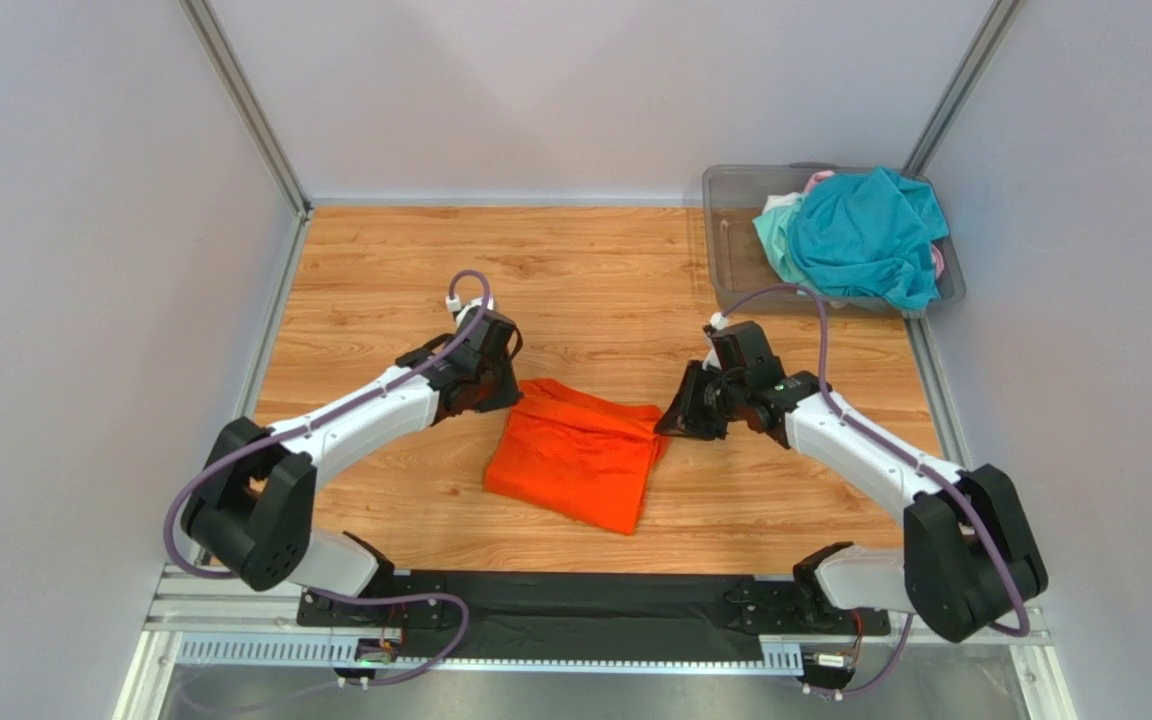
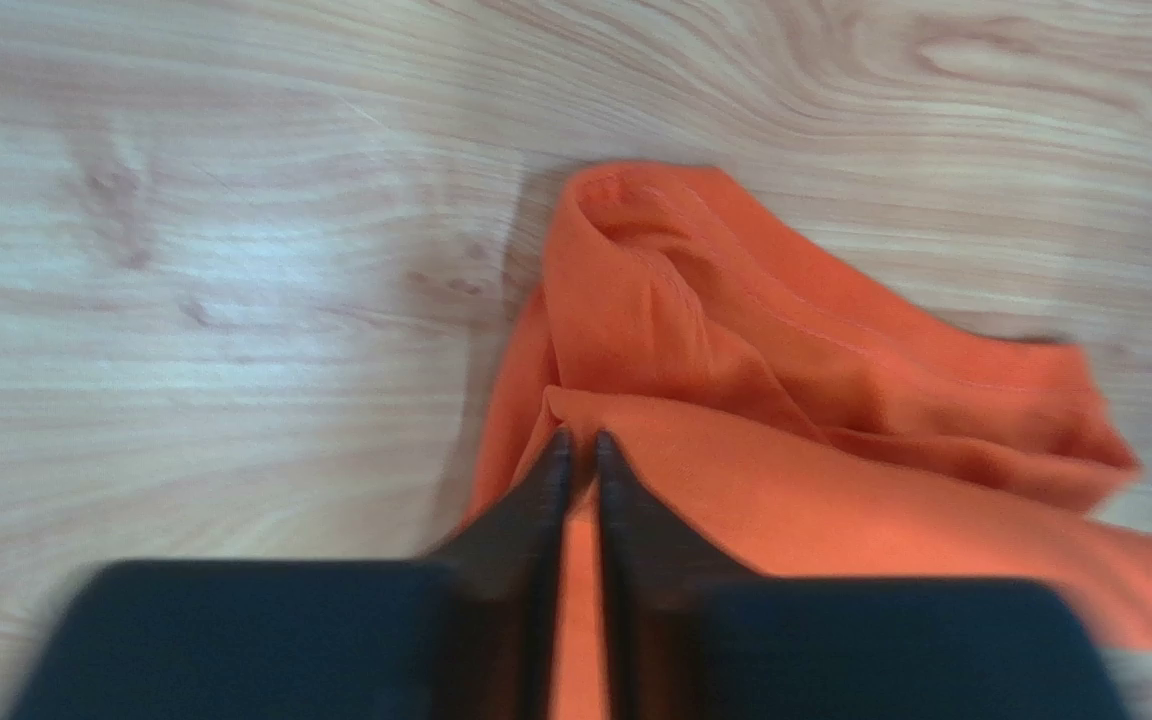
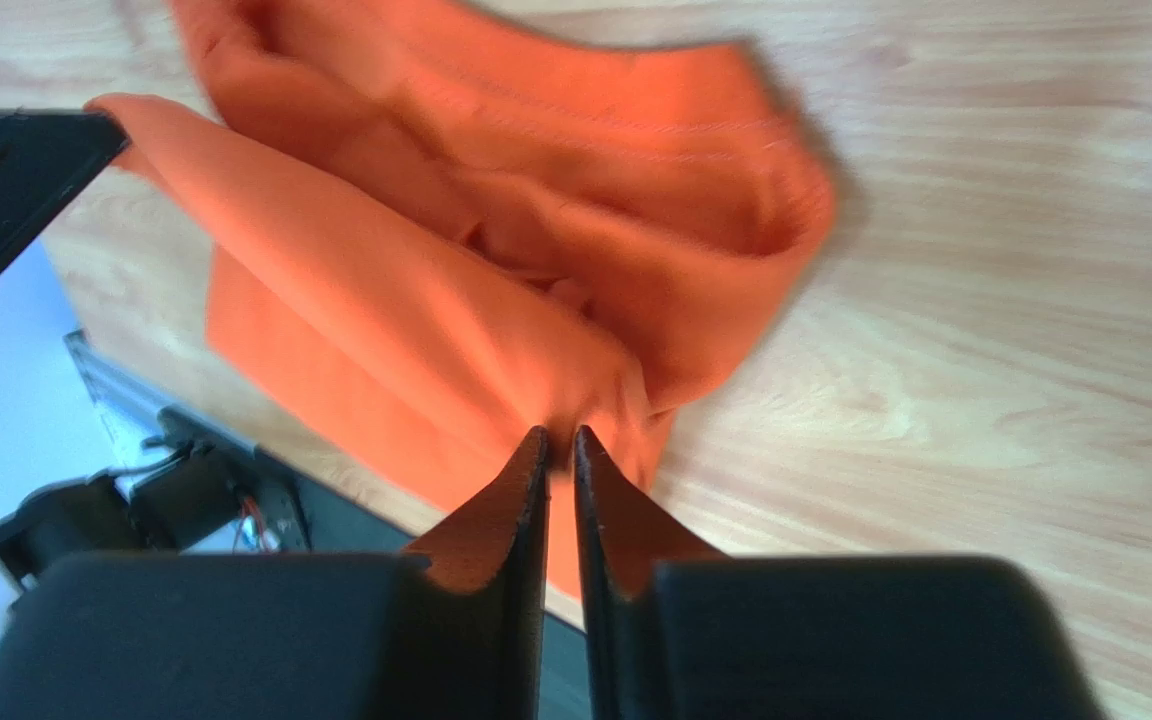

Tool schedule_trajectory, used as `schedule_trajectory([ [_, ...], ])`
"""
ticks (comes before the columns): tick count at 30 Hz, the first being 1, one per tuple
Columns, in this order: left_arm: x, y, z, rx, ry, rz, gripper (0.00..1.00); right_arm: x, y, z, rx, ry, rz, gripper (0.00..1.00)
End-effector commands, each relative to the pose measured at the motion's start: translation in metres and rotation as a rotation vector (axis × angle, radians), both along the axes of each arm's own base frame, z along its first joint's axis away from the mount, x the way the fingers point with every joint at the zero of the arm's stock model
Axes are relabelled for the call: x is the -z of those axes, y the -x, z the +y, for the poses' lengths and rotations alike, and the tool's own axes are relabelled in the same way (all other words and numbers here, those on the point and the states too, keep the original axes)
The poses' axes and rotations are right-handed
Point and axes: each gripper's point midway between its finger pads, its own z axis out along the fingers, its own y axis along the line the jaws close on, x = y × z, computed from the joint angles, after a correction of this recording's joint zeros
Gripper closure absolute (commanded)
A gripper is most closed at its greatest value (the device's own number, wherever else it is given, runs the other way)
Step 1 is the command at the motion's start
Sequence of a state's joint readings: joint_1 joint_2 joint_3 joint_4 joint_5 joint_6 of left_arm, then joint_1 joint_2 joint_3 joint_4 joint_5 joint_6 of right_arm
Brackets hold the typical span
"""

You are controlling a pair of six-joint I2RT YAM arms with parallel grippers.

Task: Fold and stack the t-shirts
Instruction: Fold the tshirt

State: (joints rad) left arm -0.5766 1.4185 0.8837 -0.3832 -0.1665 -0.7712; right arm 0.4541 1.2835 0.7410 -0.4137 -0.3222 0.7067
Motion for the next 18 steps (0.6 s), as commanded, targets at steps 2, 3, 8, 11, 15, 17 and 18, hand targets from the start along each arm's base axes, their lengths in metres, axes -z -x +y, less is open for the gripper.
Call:
schedule_trajectory([
  [2, -0.009, -0.026, 0.01, -0.033, -0.048, -0.057, 0.62, 0.003, -0.029, -0.01, 0.053, 0.07, -0.052, 0.57],
  [3, -0.011, -0.027, 0.009, -0.023, -0.051, -0.059, 0.5, 0.001, -0.034, -0.01, 0.054, 0.073, -0.059, 0.53],
  [8, -0.03, -0.02, 0.001, 0.037, 0.001, -0.074, 0.06, -0.015, -0.036, -0.008, 0.031, 0.061, -0.095, 0.45],
  [11, -0.037, -0.006, 0.0, 0.06, 0.054, -0.094, 0.0, -0.025, -0.018, 0.003, -0.039, -0.001, -0.11, 0.0],
  [15, -0.041, 0.016, -0.008, 0.125, 0.146, -0.102, 0.0, -0.04, 0.005, 0.026, -0.133, -0.111, -0.147, 0.0],
  [17, -0.043, 0.025, -0.019, 0.177, 0.208, -0.09, 0.0, -0.046, 0.016, 0.039, -0.184, -0.15, -0.163, 0.0],
  [18, -0.042, 0.028, -0.022, 0.195, 0.232, -0.098, 0.0, -0.049, 0.016, 0.044, -0.196, -0.16, -0.185, 0.0],
])
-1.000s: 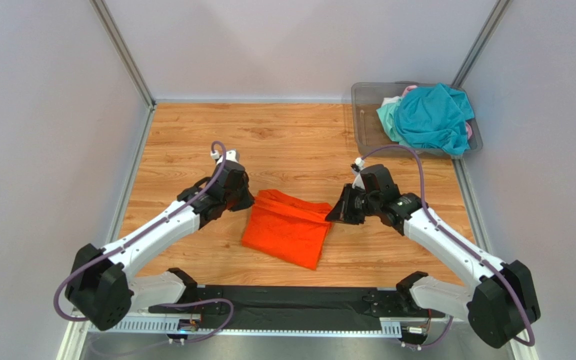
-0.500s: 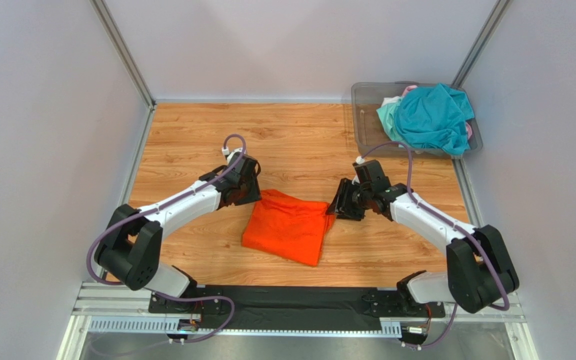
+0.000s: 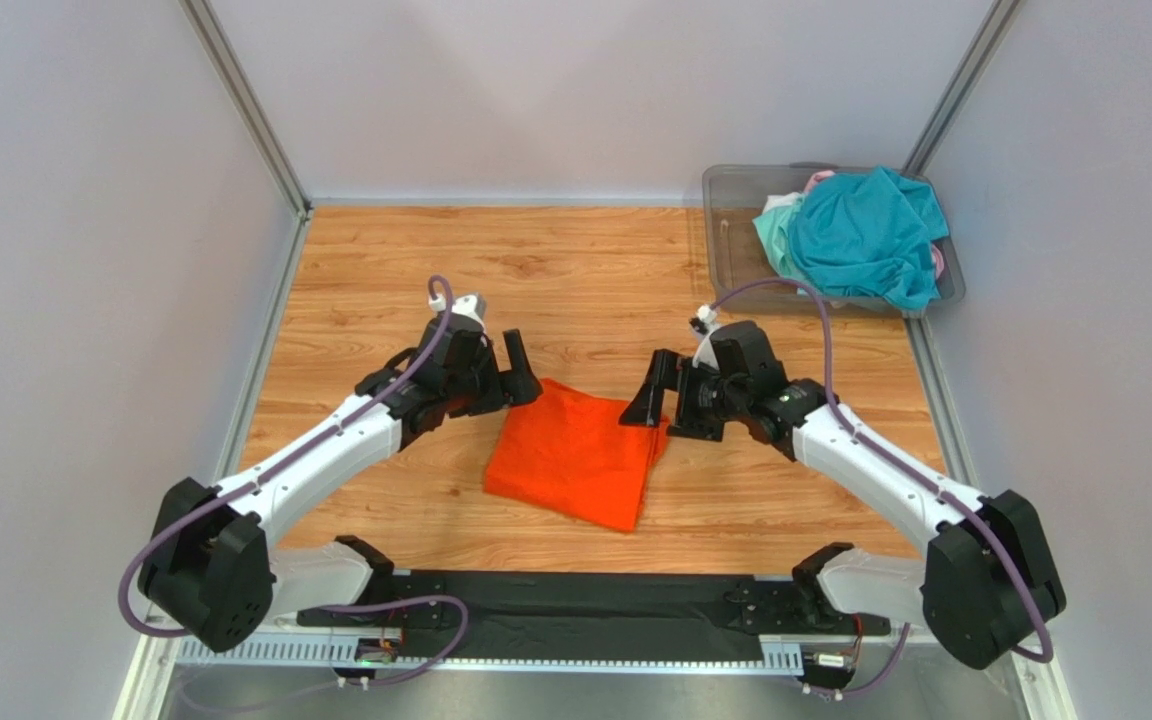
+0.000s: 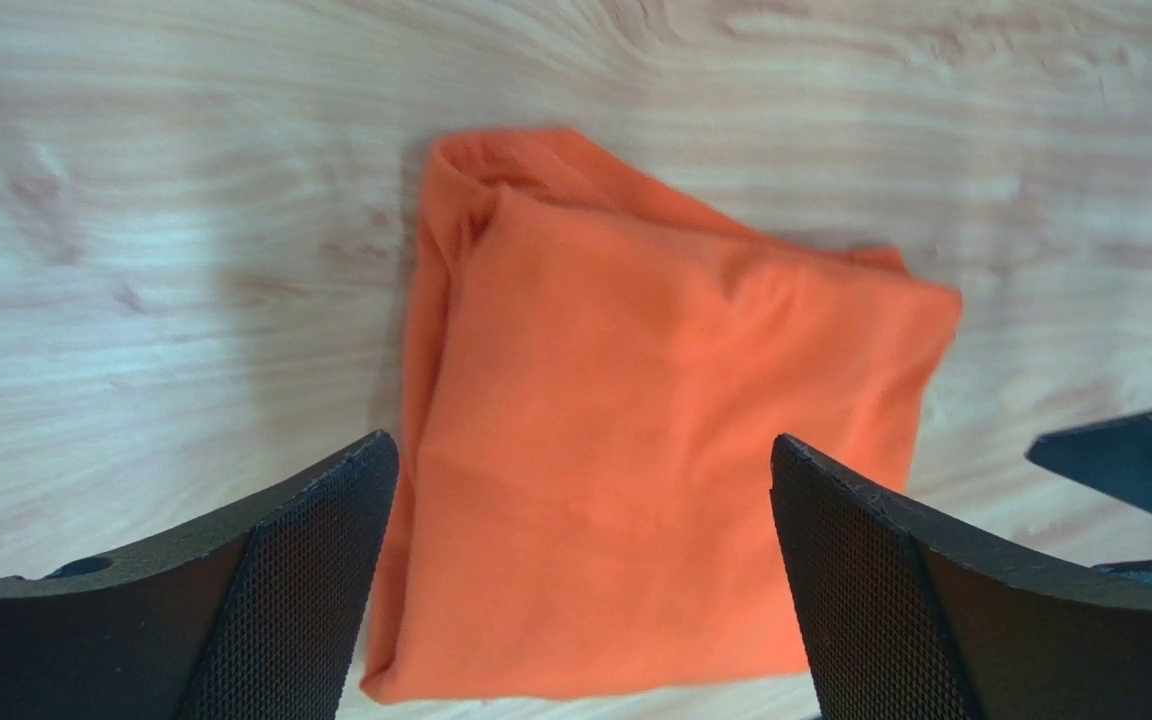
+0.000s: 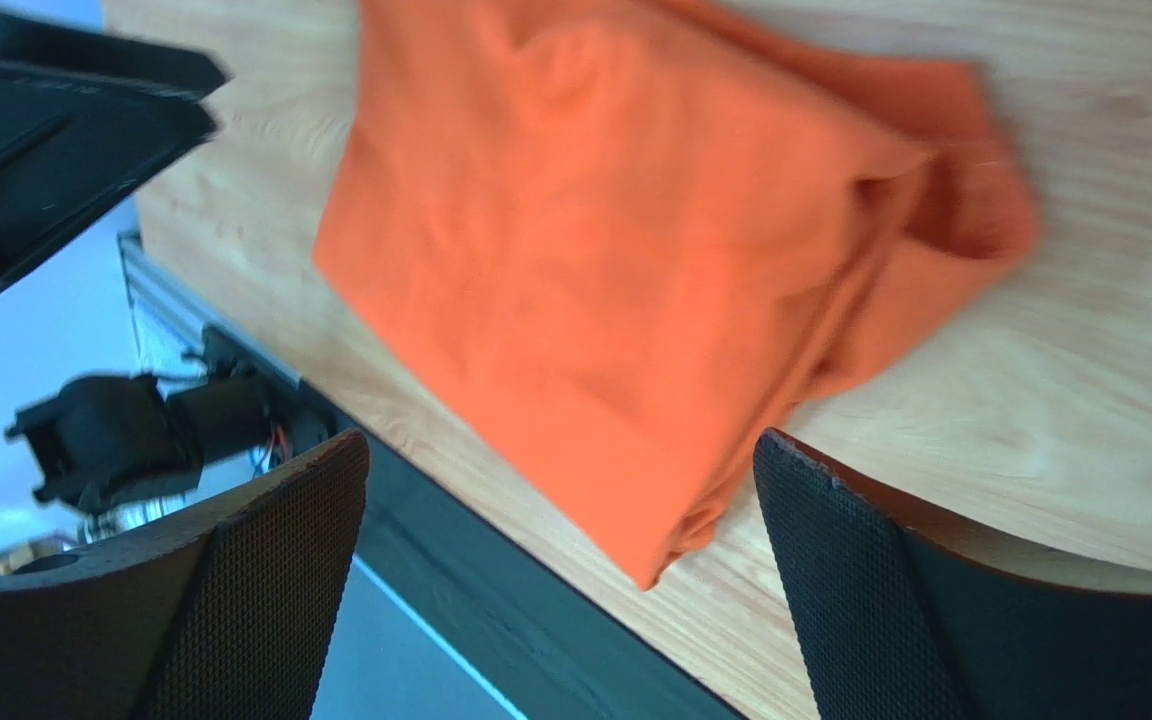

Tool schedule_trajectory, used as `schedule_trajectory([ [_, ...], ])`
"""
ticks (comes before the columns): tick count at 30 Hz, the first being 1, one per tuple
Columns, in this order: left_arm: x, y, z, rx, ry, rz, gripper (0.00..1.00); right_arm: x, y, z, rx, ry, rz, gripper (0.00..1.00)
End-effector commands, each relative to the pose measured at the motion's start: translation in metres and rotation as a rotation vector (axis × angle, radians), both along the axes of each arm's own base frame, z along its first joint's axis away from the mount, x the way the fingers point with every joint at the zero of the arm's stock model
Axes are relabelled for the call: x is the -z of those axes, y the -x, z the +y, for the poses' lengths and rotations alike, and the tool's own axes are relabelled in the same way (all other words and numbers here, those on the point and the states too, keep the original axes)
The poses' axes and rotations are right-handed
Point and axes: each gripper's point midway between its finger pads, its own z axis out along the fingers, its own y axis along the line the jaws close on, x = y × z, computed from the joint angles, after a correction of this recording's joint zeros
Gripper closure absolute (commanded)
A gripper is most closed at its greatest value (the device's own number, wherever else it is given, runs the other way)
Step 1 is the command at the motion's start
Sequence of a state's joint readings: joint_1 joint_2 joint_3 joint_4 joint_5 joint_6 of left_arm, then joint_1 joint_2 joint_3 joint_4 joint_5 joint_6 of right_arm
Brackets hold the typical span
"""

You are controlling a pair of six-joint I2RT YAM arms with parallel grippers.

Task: Fold and stack the t-shirts
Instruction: Fold the tshirt

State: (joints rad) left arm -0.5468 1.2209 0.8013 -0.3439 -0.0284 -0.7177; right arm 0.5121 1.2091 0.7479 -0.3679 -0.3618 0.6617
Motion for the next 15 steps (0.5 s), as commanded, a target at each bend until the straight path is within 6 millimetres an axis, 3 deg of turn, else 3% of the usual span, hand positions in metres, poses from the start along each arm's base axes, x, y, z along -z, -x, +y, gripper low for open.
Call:
schedule_trajectory([
  [1, -0.005, 0.015, -0.024, 0.122, 0.118, 0.0, 0.0, -0.018, 0.009, 0.025, -0.091, -0.089, -0.062, 0.0],
  [4, 0.003, 0.023, -0.029, 0.142, 0.133, 0.024, 0.0, -0.011, 0.004, 0.033, -0.09, -0.069, -0.047, 0.0],
  [8, 0.016, 0.041, -0.039, 0.191, 0.152, 0.09, 0.0, 0.021, -0.016, 0.029, -0.01, 0.037, -0.004, 0.0],
  [10, 0.037, 0.061, -0.045, 0.219, 0.14, 0.146, 0.0, 0.053, -0.02, 0.021, 0.031, 0.125, 0.064, 0.0],
  [11, 0.037, 0.061, -0.044, 0.217, 0.138, 0.145, 0.0, 0.054, -0.022, 0.02, 0.042, 0.134, 0.059, 0.0],
  [12, 0.048, 0.069, -0.043, 0.222, 0.126, 0.165, 0.0, 0.068, -0.022, 0.017, 0.051, 0.166, 0.091, 0.0],
  [15, 0.072, 0.086, -0.035, 0.209, 0.108, 0.232, 0.0, 0.085, -0.023, 0.01, 0.07, 0.226, 0.125, 0.0],
])
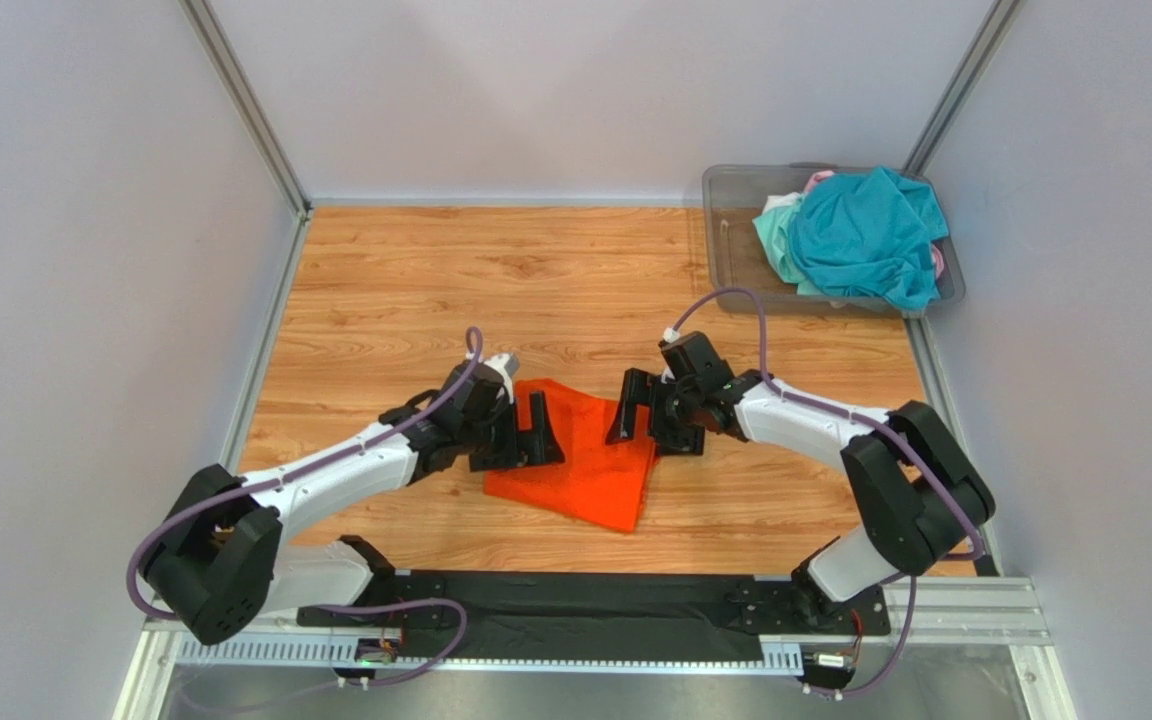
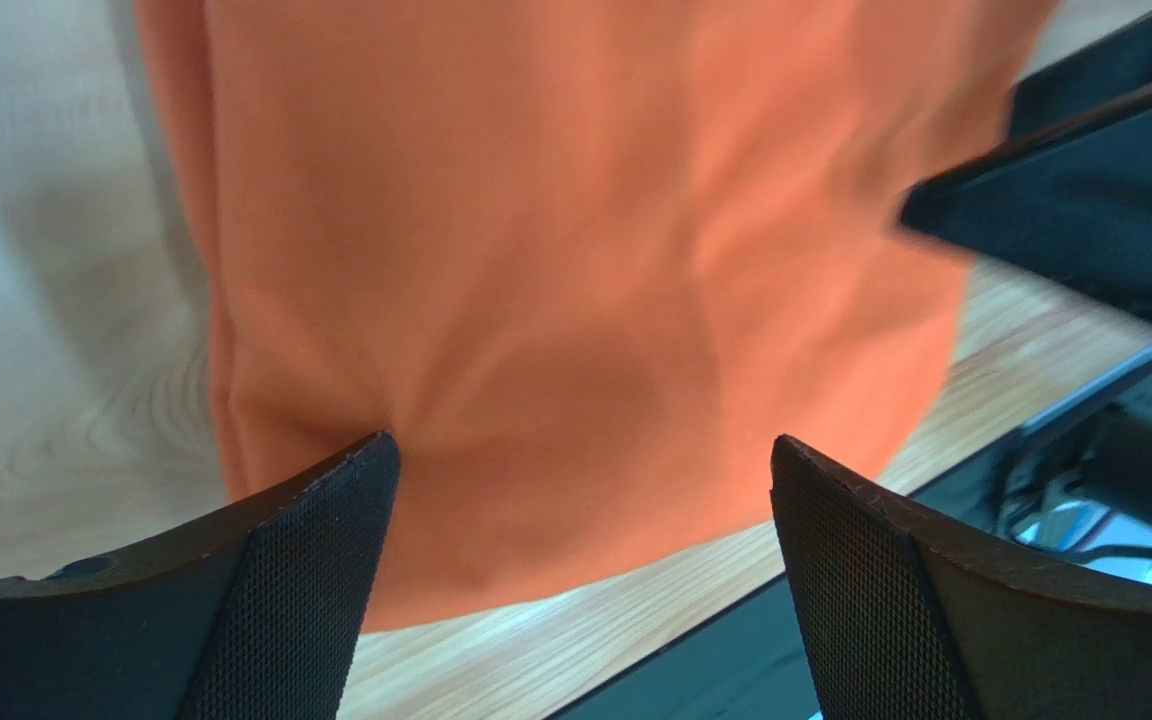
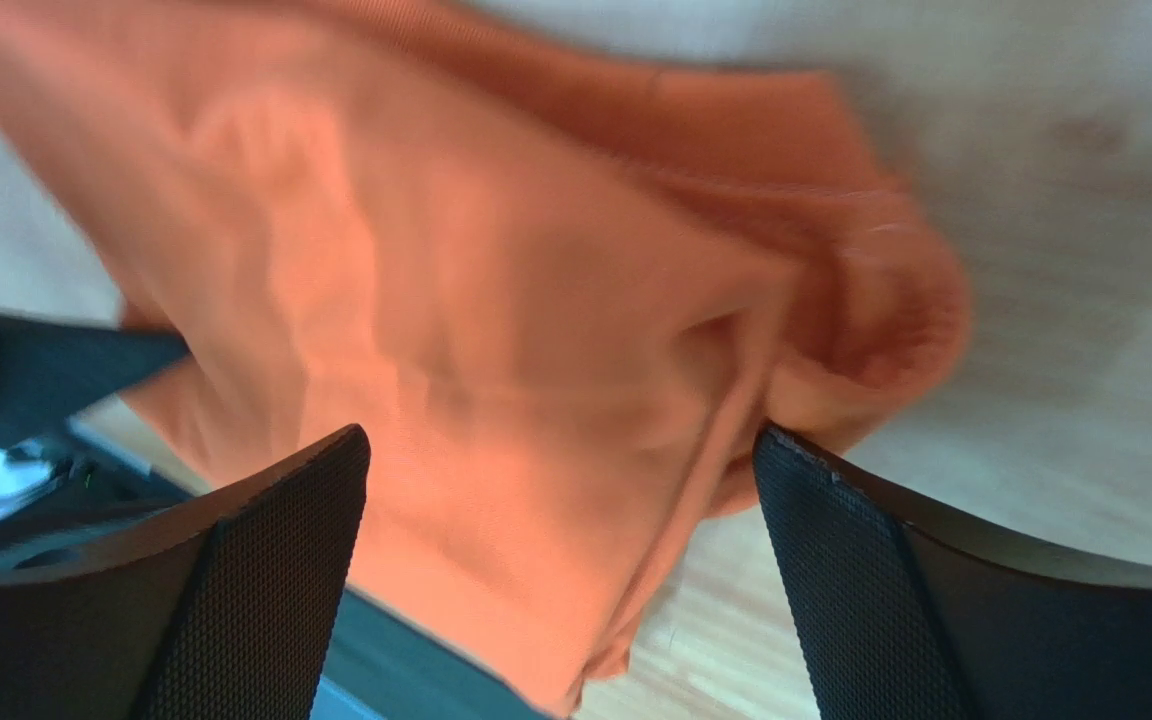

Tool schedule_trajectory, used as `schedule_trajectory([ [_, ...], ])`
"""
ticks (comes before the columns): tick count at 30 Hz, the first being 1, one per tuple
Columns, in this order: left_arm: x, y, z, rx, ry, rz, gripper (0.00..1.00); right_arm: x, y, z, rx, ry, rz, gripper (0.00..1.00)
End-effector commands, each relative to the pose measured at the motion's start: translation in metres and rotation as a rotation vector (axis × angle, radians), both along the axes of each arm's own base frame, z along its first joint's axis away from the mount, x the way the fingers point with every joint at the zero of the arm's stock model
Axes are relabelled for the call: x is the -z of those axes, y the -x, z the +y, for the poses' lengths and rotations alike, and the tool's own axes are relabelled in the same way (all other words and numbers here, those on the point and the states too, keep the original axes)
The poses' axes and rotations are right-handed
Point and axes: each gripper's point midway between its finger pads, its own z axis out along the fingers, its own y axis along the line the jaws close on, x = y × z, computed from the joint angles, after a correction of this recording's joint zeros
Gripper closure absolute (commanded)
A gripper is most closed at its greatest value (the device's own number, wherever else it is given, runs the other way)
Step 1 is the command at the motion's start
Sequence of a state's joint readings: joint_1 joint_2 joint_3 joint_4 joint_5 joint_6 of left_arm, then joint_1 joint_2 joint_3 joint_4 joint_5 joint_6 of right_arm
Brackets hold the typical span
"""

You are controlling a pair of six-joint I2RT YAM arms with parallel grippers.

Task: Fold and stack the t-shirts
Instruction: Fold the tshirt, then neatly place the folded tshirt to the corner

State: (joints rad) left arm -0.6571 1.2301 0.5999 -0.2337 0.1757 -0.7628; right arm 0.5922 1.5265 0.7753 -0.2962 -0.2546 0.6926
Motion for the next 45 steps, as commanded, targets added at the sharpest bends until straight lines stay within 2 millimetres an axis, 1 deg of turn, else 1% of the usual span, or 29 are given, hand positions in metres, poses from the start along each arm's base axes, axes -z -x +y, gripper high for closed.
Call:
schedule_trajectory([
  [1, 0.019, 0.015, 0.004, -0.013, 0.008, 0.063, 0.0, 0.011, -0.02, -0.008, 0.061, 0.091, -0.027, 0.0],
  [3, 0.032, 0.027, 0.011, -0.018, -0.006, 0.097, 0.0, 0.019, -0.018, -0.012, 0.063, 0.125, -0.01, 0.0],
  [4, 0.036, 0.031, 0.012, -0.018, -0.004, 0.108, 0.0, 0.026, -0.018, -0.014, 0.063, 0.141, 0.003, 0.0],
  [5, 0.035, 0.033, 0.012, -0.023, 0.011, 0.108, 0.0, 0.027, -0.018, -0.013, 0.057, 0.141, 0.005, 0.0],
  [6, 0.04, 0.039, 0.012, -0.016, 0.017, 0.115, 0.0, 0.029, -0.017, -0.013, 0.048, 0.145, 0.01, 0.0],
  [10, 0.036, 0.048, 0.004, 0.002, 0.06, 0.114, 0.0, 0.02, -0.02, -0.005, 0.002, 0.117, -0.007, 0.0],
  [11, 0.032, 0.051, -0.001, 0.017, 0.076, 0.106, 0.0, 0.009, -0.021, 0.001, -0.022, 0.087, -0.026, 0.0],
  [13, 0.026, 0.051, -0.007, 0.024, 0.09, 0.086, 0.0, -0.003, -0.023, 0.004, -0.058, 0.072, -0.063, 0.0],
  [14, 0.02, 0.054, -0.013, 0.044, 0.109, 0.067, 0.0, -0.01, -0.021, 0.007, -0.079, 0.054, -0.072, 0.0],
  [15, 0.016, 0.053, -0.017, 0.045, 0.118, 0.056, 0.0, -0.024, -0.023, 0.01, -0.091, 0.03, -0.106, 0.0],
  [16, 0.013, 0.052, -0.018, 0.045, 0.117, 0.043, 0.0, -0.032, -0.023, 0.011, -0.108, 0.022, -0.128, 0.0],
  [17, 0.011, 0.053, -0.019, 0.049, 0.111, 0.039, 0.0, -0.046, -0.02, 0.011, -0.118, 0.002, -0.156, 0.0],
  [19, 0.006, 0.05, -0.016, 0.035, 0.089, 0.028, 0.0, -0.055, -0.018, 0.005, -0.11, 0.007, -0.178, 0.0],
  [20, 0.0, 0.046, -0.016, 0.026, 0.085, 0.012, 0.0, -0.067, -0.018, 0.002, -0.099, 0.0, -0.214, 0.0],
  [21, -0.002, 0.041, -0.012, 0.012, 0.062, -0.012, 0.0, -0.067, -0.017, -0.002, -0.093, 0.01, -0.223, 0.0],
  [22, -0.004, 0.042, -0.005, 0.001, 0.037, -0.017, 0.0, -0.068, -0.017, -0.008, -0.087, 0.035, -0.243, 0.0],
  [23, -0.011, 0.035, -0.001, -0.025, 0.02, -0.052, 0.0, -0.068, -0.016, -0.013, -0.081, 0.051, -0.252, 0.0],
  [25, -0.021, 0.032, 0.007, -0.043, -0.005, -0.083, 0.0, -0.064, -0.014, -0.024, -0.069, 0.098, -0.258, 0.0],
  [27, -0.03, 0.026, 0.018, -0.084, -0.033, -0.129, 0.0, -0.057, -0.014, -0.029, -0.067, 0.128, -0.246, 0.0],
  [28, -0.028, 0.028, 0.026, -0.099, -0.066, -0.124, 0.0, -0.055, -0.014, -0.029, -0.07, 0.135, -0.244, 0.0],
  [30, -0.036, 0.022, 0.036, -0.137, -0.102, -0.157, 0.0, -0.049, -0.017, -0.03, -0.079, 0.156, -0.238, 0.0],
  [31, -0.036, 0.024, 0.044, -0.152, -0.138, -0.147, 0.0, -0.043, -0.019, -0.03, -0.078, 0.177, -0.222, 0.0],
  [32, -0.037, 0.021, 0.052, -0.183, -0.168, -0.162, 0.0, -0.04, -0.021, -0.03, -0.082, 0.187, -0.217, 0.0],
  [34, -0.038, 0.024, 0.066, -0.22, -0.219, -0.147, 0.0, -0.029, -0.023, -0.026, -0.097, 0.199, -0.184, 0.0],
  [35, -0.038, 0.023, 0.073, -0.246, -0.247, -0.154, 0.0, -0.026, -0.023, -0.024, -0.106, 0.199, -0.179, 0.0],
  [37, -0.035, 0.028, 0.084, -0.26, -0.292, -0.135, 0.0, -0.019, -0.027, -0.019, -0.118, 0.203, -0.173, 0.0],
  [38, -0.035, 0.029, 0.087, -0.268, -0.305, -0.134, 0.0, -0.012, -0.028, -0.015, -0.131, 0.214, -0.16, 0.0],
  [41, -0.03, 0.032, 0.094, -0.284, -0.322, -0.128, 0.0, -0.003, -0.027, -0.004, -0.166, 0.23, -0.145, 0.01],
  [45, -0.026, 0.035, 0.101, -0.307, -0.33, -0.123, 0.0, 0.005, -0.017, 0.016, -0.227, 0.249, -0.145, 0.06],
])
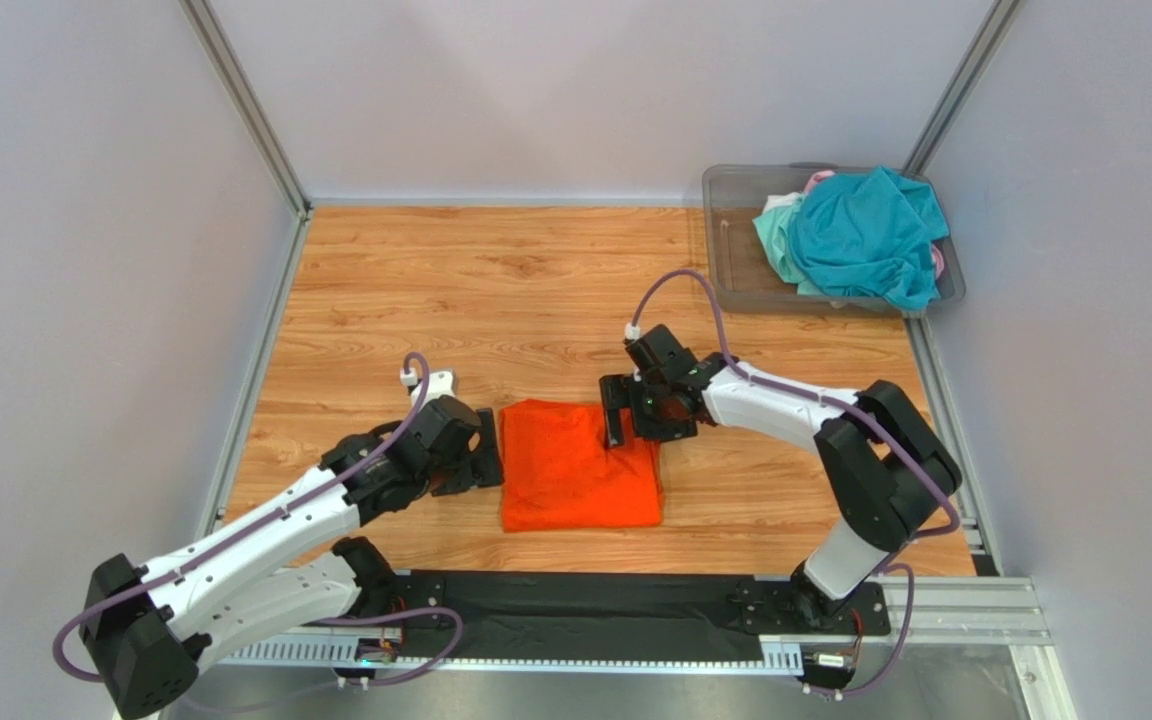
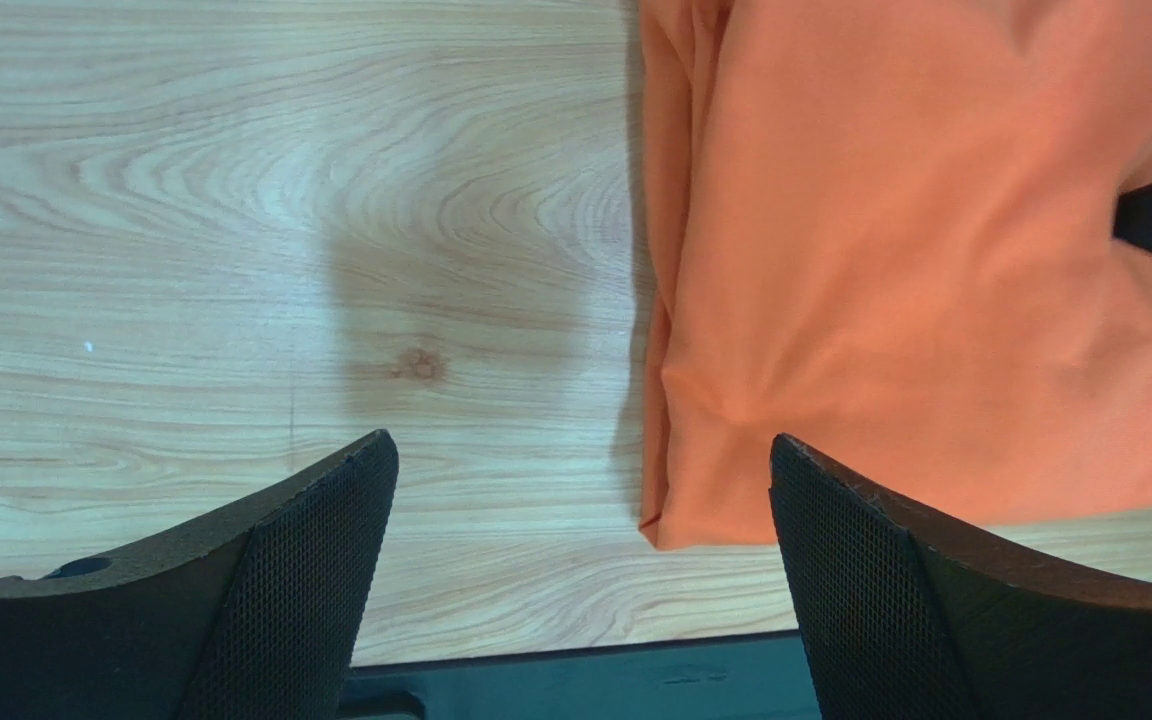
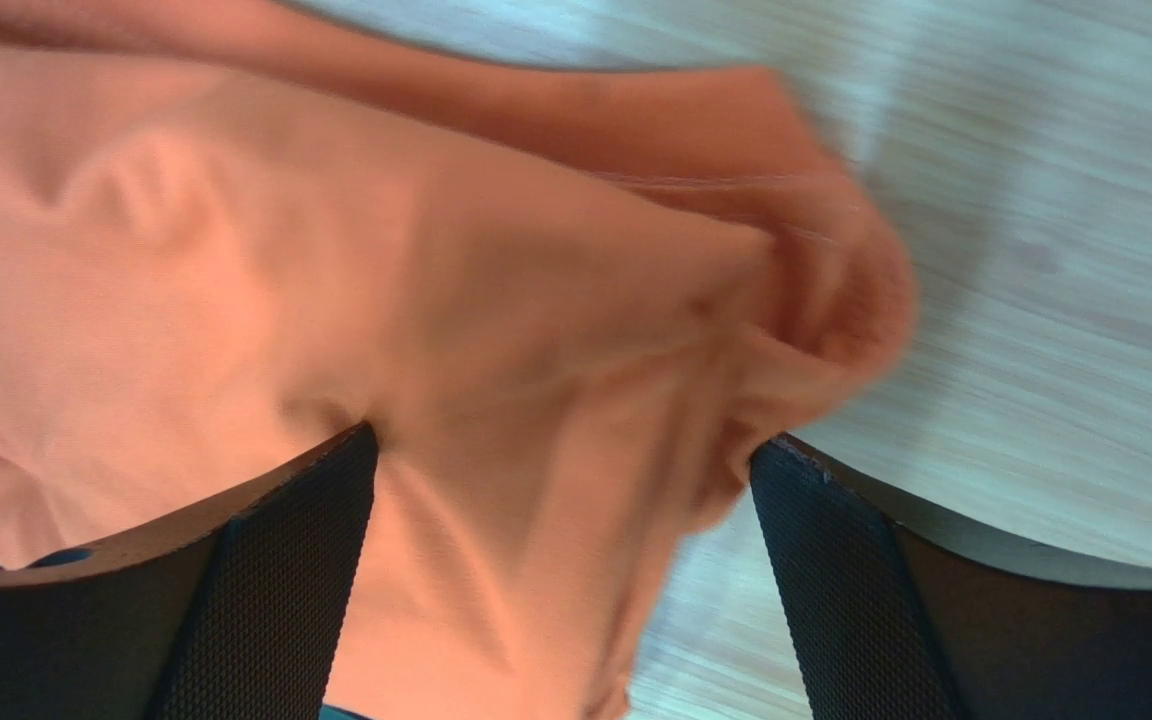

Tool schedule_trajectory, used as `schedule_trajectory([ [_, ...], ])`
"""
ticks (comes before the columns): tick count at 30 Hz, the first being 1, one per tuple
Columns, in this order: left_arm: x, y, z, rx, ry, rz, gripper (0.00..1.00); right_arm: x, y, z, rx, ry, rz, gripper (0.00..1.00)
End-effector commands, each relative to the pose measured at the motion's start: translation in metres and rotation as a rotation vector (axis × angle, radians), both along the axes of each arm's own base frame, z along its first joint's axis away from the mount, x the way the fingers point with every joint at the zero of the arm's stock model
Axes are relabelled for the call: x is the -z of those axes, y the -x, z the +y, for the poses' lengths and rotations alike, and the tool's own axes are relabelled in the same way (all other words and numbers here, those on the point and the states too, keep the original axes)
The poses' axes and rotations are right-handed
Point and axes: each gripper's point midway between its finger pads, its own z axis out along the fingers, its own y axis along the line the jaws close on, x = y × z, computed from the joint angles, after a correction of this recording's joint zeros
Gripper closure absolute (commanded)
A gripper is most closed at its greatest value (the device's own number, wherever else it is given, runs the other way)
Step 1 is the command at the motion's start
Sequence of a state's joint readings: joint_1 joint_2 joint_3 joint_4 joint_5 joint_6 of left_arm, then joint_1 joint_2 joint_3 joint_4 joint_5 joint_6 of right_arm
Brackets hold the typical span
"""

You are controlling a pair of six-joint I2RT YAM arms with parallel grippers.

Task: Fold and stack the t-shirts
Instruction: Neatly place the folded tshirt to the corner

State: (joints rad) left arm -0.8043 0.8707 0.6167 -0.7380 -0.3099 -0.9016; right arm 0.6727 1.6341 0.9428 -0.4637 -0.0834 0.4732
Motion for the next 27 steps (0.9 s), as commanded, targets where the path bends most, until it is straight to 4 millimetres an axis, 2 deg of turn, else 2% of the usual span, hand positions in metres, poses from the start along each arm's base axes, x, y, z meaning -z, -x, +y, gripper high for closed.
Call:
schedule_trajectory([
  [1, 0.002, 0.003, 0.014, -0.053, -0.029, -0.008, 0.0, -0.001, -0.005, 0.022, -0.043, 0.009, -0.046, 0.08],
  [3, 0.004, 0.004, 0.016, -0.056, -0.031, -0.005, 0.0, 0.004, -0.001, 0.029, -0.048, 0.029, -0.048, 0.14],
  [4, 0.004, 0.004, 0.016, -0.059, -0.03, -0.004, 0.0, 0.009, -0.001, 0.03, -0.043, 0.044, -0.044, 0.22],
  [5, 0.005, 0.005, 0.016, -0.058, -0.032, 0.0, 0.0, 0.011, -0.004, 0.03, -0.034, 0.069, -0.061, 0.38],
  [8, 0.007, 0.006, 0.017, -0.06, -0.035, 0.006, 0.0, 0.015, -0.008, 0.034, -0.021, 0.089, -0.058, 0.6],
  [11, 0.008, 0.007, 0.02, -0.064, -0.048, 0.007, 0.0, 0.019, -0.011, 0.034, -0.019, 0.106, -0.058, 0.74],
  [14, 0.007, 0.008, 0.022, -0.067, -0.052, 0.005, 0.0, 0.017, -0.013, 0.021, -0.013, 0.161, -0.084, 0.83],
  [18, 0.004, 0.007, 0.023, -0.063, -0.049, -0.008, 0.0, 0.012, -0.019, -0.026, 0.04, 0.321, -0.122, 0.89],
  [19, 0.003, 0.006, 0.022, -0.062, -0.048, -0.012, 0.0, 0.005, -0.021, -0.034, 0.052, 0.324, -0.138, 0.9],
  [21, 0.002, 0.005, 0.023, -0.061, -0.05, -0.023, 0.0, 0.007, -0.022, -0.066, 0.072, 0.379, -0.13, 0.91],
  [24, -0.001, 0.001, 0.021, -0.056, -0.04, -0.042, 0.0, -0.003, -0.026, -0.109, 0.108, 0.443, -0.129, 0.91],
  [27, -0.005, -0.003, 0.012, -0.018, -0.013, -0.068, 0.0, -0.021, -0.04, -0.148, 0.132, 0.513, -0.171, 0.94],
])
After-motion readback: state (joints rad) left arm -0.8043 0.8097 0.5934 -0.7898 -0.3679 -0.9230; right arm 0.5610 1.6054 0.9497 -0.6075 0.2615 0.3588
